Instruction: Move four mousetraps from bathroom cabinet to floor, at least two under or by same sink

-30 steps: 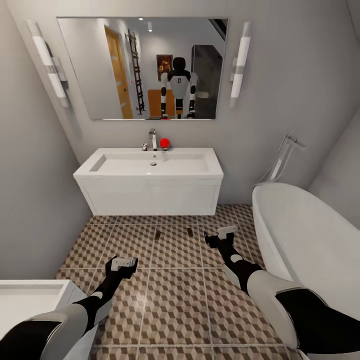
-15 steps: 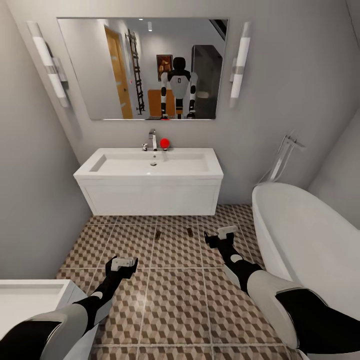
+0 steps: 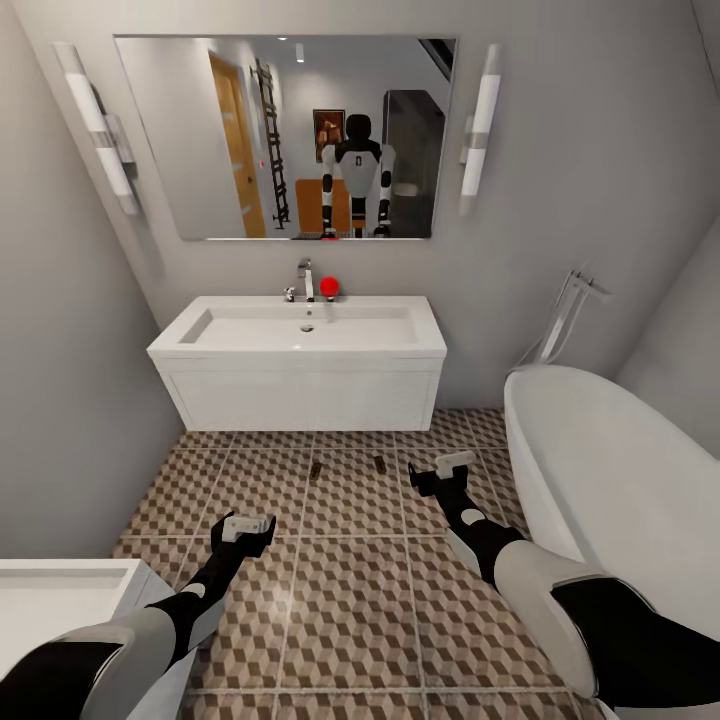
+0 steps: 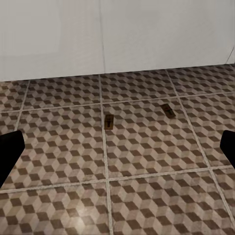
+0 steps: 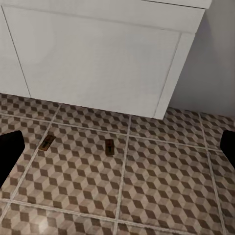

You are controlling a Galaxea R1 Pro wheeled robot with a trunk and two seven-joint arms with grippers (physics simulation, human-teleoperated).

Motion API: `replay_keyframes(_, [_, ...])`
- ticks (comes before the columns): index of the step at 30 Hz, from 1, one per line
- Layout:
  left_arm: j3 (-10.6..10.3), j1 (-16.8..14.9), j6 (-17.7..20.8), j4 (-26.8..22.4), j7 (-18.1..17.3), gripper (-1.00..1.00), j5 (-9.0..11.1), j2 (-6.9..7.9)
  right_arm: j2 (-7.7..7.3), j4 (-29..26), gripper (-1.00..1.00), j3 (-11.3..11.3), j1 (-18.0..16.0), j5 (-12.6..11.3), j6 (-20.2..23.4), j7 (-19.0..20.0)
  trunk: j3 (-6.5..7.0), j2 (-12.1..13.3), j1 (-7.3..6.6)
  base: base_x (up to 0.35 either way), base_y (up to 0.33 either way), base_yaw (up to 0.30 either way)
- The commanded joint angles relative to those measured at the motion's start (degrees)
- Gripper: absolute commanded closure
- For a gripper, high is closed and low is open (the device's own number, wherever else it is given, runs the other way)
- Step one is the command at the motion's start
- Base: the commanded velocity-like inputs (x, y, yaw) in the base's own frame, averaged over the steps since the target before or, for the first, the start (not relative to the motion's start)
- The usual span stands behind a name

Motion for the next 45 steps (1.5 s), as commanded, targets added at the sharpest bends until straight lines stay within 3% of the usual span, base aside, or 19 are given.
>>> replay_keyframes(1, [0.0,0.0,0.0,0.0,0.0,-1.0,0.0,0.0,0.0,0.0,-1.0,0.0,0.0,0.0,0.0,0.0,0.0,0.0,0.0,0.0,0.0,0.0])
replay_keyframes(21, [0.0,0.0,-0.2,0.1,-0.1,-1.0,0.0,0.0,-0.01,0.0,-1.0,0.0,0.2,0.1,0.0,0.0,0.0,0.0,0.0,0.0,0.0,0.0])
replay_keyframes(30, [0.1,0.3,0.0,0.5,0.0,-1.0,0.1,0.24,-0.11,0.0,-1.0,0.0,4.7,0.1,-0.2,0.0,0.0,0.0,0.0,0.0,0.0,0.0])
replay_keyframes(45, [0.1,7.4,-0.1,0.5,0.0,-1.0,0.1,1.1,-2.7,0.0,-1.0,0.0,16.2,0.1,-4.3,0.0,0.0,0.0,0.0,0.0,0.0,0.0])
